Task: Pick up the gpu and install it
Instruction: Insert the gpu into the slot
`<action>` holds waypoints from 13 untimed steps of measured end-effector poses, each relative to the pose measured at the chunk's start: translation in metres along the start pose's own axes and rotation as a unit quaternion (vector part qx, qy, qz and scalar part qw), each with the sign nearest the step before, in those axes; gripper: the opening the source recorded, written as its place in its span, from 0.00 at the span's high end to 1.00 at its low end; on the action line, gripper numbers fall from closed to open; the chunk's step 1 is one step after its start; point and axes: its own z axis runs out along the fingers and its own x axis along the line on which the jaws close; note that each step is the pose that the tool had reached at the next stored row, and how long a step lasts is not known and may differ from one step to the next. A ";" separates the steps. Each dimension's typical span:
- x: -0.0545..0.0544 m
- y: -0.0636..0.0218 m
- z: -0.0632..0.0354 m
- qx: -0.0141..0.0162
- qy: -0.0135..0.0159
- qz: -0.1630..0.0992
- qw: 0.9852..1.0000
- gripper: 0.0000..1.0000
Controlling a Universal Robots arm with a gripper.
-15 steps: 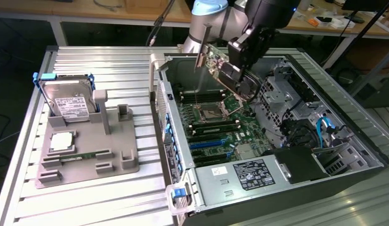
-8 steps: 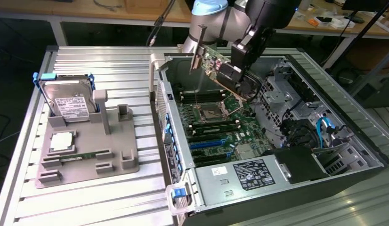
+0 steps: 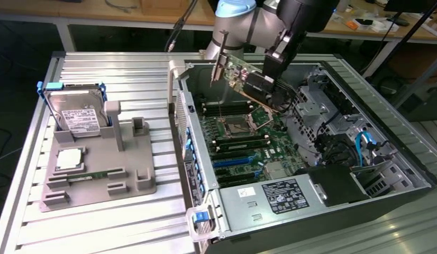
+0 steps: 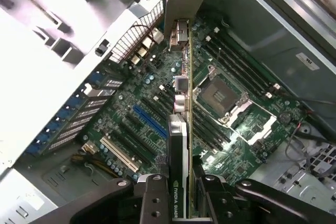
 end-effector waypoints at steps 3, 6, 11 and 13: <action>0.000 -0.0001 0.0004 0.001 0.001 -0.040 0.999 0.73; -0.001 -0.0013 0.0004 0.002 0.001 -0.065 0.998 0.73; -0.004 -0.0035 0.0005 0.003 0.002 -0.098 0.995 0.73; -0.005 -0.0045 0.0006 0.003 0.002 -0.117 0.993 0.73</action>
